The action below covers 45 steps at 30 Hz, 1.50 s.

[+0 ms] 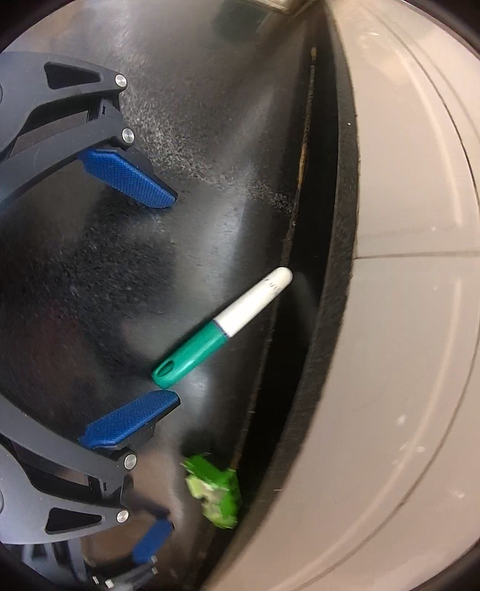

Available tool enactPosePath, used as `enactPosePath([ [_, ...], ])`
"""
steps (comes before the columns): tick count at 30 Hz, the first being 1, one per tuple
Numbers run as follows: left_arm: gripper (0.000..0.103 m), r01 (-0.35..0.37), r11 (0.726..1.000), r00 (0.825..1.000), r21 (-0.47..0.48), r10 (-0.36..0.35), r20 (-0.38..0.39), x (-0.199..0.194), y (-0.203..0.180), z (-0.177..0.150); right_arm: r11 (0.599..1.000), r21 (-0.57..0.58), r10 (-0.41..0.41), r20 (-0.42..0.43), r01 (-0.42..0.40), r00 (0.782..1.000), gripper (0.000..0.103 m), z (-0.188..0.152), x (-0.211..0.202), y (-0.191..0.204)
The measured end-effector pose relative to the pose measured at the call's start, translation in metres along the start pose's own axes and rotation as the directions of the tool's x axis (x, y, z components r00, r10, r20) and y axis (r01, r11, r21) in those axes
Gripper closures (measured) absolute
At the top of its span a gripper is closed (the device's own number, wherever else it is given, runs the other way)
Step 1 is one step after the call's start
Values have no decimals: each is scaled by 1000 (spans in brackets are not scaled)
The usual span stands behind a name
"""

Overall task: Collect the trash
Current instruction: 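Grasp the green-capped white marker with left tool while right tool grasps green car shell, then carry the marker and green car shell with both tools over the bin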

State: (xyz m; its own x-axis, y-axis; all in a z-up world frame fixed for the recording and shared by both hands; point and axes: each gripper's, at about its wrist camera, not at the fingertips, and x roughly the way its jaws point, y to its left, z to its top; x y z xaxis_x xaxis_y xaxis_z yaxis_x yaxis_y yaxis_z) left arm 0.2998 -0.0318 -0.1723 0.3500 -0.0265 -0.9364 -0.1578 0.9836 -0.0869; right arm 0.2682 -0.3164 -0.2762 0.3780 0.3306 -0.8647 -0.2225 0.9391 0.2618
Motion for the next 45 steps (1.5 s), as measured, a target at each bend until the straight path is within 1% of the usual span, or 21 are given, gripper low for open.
enactPosePath([
  [3,7,24,998,1000,-62,-24,-6,3,7,12,999,-14,-36,24,36,999,10,9,8,10],
  [6,7,6,997,1000,-75,-7,-5,7,11,24,997,-20,-71,49,72,996,8,12,13,16],
  [10,7,-33,997,999,-68,34,10,11,7,26,993,-21,-111,78,113,991,8,14,18,25],
  [11,7,-38,997,999,-60,39,14,15,2,33,991,-24,-126,82,128,989,8,13,20,30],
  [14,10,-62,998,998,-32,63,31,16,-2,31,988,-21,-149,93,152,984,9,19,25,35],
  [16,20,-78,997,996,4,78,52,13,-6,24,986,-20,-165,105,168,981,16,19,25,37],
  [17,32,-80,997,995,23,79,63,11,-12,21,986,-23,-164,111,168,980,24,21,25,36],
  [18,38,-83,995,994,50,79,76,9,-16,20,986,-24,-160,108,163,981,24,21,24,37],
  [20,68,-81,994,993,78,74,87,4,-19,14,988,-28,-151,104,155,983,24,15,18,34],
  [21,74,-76,994,994,83,69,88,3,-20,13,989,-24,-143,101,146,985,24,16,18,29],
  [22,76,-67,995,995,76,60,83,2,-20,12,991,-16,-133,95,135,987,25,15,15,23],
  [24,87,-43,997,997,57,39,70,0,-17,6,991,-12,-134,97,135,986,25,17,8,19],
  [26,90,-30,998,998,50,28,54,-5,-12,3,991,-11,-132,101,134,986,25,14,-1,18],
  [30,90,-15,997,997,74,10,71,-27,-8,-15,991,-10,-131,111,133,985,25,0,-29,19],
  [31,90,-15,996,997,84,9,75,-31,-2,-17,991,-8,-129,113,131,985,25,-5,-38,20],
  [33,90,-11,994,997,105,3,79,-43,1,-31,992,-12,-126,119,128,985,25,-18,-58,24],
  [34,90,-11,992,997,123,0,83,-50,-5,-42,992,-15,-124,122,126,985,25,-26,-69,28],
  [36,90,-11,988,996,152,-3,90,-65,-1,-60,992,-14,-120,126,123,985,25,-44,-87,33],
  [40,90,2,981,996,195,-20,90,-94,6,-115,994,-3,-106,118,107,987,25,-78,-117,45],
  [42,90,3,977,996,215,-22,88,-110,23,-137,995,-1,-95,111,95,989,25,-93,-129,53],
  [45,90,13,975,996,220,-32,80,-130,37,-171,997,-9,-75,99,77,992,24,-114,-138,79],
])
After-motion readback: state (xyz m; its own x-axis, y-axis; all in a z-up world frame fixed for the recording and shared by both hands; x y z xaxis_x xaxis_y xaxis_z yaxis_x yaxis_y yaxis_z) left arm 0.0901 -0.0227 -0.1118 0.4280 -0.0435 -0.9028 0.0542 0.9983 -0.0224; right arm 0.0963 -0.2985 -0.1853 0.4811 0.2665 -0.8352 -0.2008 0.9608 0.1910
